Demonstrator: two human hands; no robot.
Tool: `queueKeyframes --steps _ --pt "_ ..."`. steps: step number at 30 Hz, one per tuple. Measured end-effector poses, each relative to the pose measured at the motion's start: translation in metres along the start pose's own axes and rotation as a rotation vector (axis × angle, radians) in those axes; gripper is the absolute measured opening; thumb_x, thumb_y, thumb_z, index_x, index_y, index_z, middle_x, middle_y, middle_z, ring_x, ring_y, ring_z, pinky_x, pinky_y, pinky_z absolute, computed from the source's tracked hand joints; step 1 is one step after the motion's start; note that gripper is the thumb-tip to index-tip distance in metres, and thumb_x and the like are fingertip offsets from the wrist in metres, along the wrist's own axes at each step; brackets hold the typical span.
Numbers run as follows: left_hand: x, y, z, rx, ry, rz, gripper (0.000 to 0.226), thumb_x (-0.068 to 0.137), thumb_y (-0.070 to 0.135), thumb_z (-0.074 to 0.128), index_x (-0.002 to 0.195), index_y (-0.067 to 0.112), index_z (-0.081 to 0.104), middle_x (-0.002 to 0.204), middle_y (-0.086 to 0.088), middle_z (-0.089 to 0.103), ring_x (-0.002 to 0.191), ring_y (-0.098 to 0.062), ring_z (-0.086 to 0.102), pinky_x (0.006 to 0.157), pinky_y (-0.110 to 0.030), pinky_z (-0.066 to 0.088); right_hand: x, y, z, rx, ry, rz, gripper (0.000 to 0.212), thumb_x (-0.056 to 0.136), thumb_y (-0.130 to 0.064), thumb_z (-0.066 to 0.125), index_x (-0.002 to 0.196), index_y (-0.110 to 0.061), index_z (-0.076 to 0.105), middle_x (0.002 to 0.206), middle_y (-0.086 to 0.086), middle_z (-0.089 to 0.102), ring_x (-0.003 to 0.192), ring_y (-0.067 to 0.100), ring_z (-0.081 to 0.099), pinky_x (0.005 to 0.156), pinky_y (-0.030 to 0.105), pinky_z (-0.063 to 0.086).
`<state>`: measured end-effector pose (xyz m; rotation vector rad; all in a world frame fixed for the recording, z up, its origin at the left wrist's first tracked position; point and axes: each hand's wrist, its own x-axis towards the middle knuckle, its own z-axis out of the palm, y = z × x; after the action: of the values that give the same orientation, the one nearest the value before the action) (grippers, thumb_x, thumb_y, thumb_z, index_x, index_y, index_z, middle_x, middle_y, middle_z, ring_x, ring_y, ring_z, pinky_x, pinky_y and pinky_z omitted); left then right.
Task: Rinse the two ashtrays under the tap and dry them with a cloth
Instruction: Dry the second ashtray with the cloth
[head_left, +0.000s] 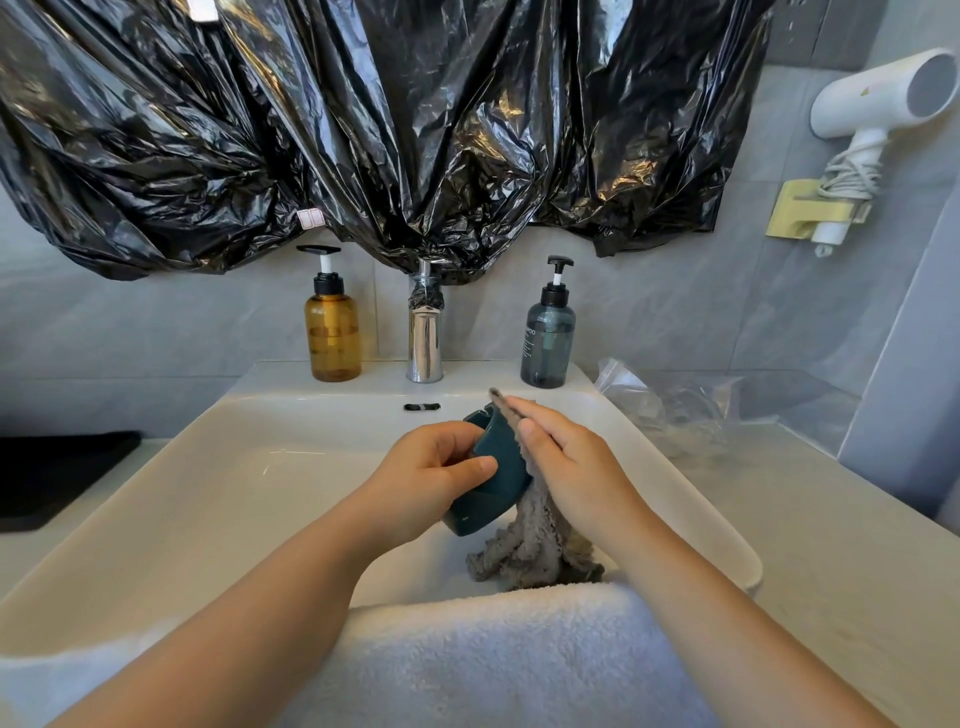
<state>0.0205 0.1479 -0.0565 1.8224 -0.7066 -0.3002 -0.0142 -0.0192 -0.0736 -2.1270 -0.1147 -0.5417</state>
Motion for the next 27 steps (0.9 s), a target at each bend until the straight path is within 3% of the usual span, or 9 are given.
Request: queueKeyframes --steps 3,6,9,12,16,18,23,25,27 --pt "0.0004 0.0003 -0.0001 -0.038 -0.027 -0.004 0.019 0.099 0.010 0.047 0.097 0.022 0.062 0.085 0.006 0.068 0.063 0.005 0.063 0.050 -0.008 0.045 0.0013 0.0043 -0.0026 0.129 0.026 0.087 0.036 0.104 -0.027 0.035 0.135 -0.026 0.054 0.133 -0.009 0.058 0.125 0.008 0.051 0.102 0.019 0.040" --pt "-0.0014 0.0034 0.0000 -0.060 -0.090 -0.025 0.020 0.099 0.009 0.045 0.104 0.021 0.060 0.088 0.008 0.069 0.065 0.008 0.065 0.053 -0.007 0.046 -0.0004 0.0046 -0.0017 0.078 0.026 0.053 0.036 0.104 -0.024 0.037 0.133 -0.024 0.057 0.131 -0.010 0.059 0.122 0.005 0.052 0.102 0.017 0.040" --pt "0.0007 0.0027 -0.0005 -0.115 -0.069 -0.073 0.016 0.098 0.014 0.049 0.105 0.018 0.063 0.095 -0.001 0.072 0.084 -0.010 0.070 0.075 -0.027 0.058 -0.0009 0.0036 -0.0009 0.070 0.004 0.046 0.034 0.103 -0.020 0.040 0.131 -0.024 0.059 0.130 -0.011 0.060 0.121 0.003 0.051 0.097 0.010 0.038" --pt "0.0039 0.0015 -0.0006 -0.176 0.024 -0.116 0.027 0.099 0.033 0.047 0.103 0.015 0.066 0.097 -0.009 0.074 0.096 -0.025 0.069 0.093 -0.040 0.051 -0.0011 0.0036 0.0015 0.074 -0.014 0.025 0.033 0.102 -0.020 0.042 0.129 -0.025 0.060 0.130 -0.012 0.060 0.123 0.002 0.051 0.099 0.012 0.038" --pt "0.0044 0.0000 -0.0014 -0.136 0.063 -0.125 0.032 0.098 0.033 0.048 0.103 0.007 0.067 0.098 -0.016 0.072 0.090 -0.027 0.068 0.091 -0.043 0.051 -0.0020 0.0025 0.0031 0.065 -0.055 -0.001 0.034 0.102 -0.019 0.044 0.132 -0.027 0.058 0.134 -0.013 0.058 0.126 0.001 0.048 0.106 0.018 0.038" --pt "0.0032 0.0001 -0.0023 -0.092 0.061 -0.109 0.029 0.099 0.030 0.048 0.101 0.009 0.067 0.092 -0.015 0.070 0.082 -0.025 0.063 0.078 -0.043 0.052 -0.0008 0.0017 0.0011 0.064 -0.048 0.000 0.035 0.102 -0.022 0.043 0.135 -0.028 0.055 0.137 -0.014 0.054 0.127 -0.001 0.045 0.104 0.013 0.036" --pt "-0.0003 0.0012 -0.0004 -0.075 0.013 -0.064 0.025 0.100 0.024 0.045 0.095 0.009 0.064 0.067 0.002 0.059 0.065 -0.017 0.047 0.058 -0.025 0.035 0.0018 -0.0007 -0.0050 0.213 0.015 0.163 0.032 0.104 -0.026 0.034 0.126 -0.028 0.058 0.123 -0.011 0.060 0.115 0.006 0.054 0.090 0.013 0.042" --pt "-0.0004 0.0027 -0.0008 -0.073 0.003 -0.072 0.023 0.100 0.024 0.045 0.098 0.012 0.065 0.065 0.007 0.060 0.063 -0.013 0.049 0.059 -0.024 0.036 0.0012 -0.0014 -0.0064 0.216 0.035 0.164 0.030 0.104 -0.024 0.036 0.120 -0.029 0.060 0.117 -0.011 0.062 0.111 0.005 0.056 0.085 0.012 0.042" --pt "0.0008 0.0027 -0.0010 -0.086 -0.017 -0.083 0.020 0.093 0.028 0.054 0.103 0.015 0.066 0.078 0.000 0.068 0.074 -0.018 0.059 0.069 -0.031 0.042 0.0001 -0.0024 -0.0061 0.208 0.033 0.158 0.031 0.104 -0.023 0.037 0.123 -0.026 0.061 0.120 -0.010 0.062 0.114 0.007 0.055 0.093 0.018 0.044"
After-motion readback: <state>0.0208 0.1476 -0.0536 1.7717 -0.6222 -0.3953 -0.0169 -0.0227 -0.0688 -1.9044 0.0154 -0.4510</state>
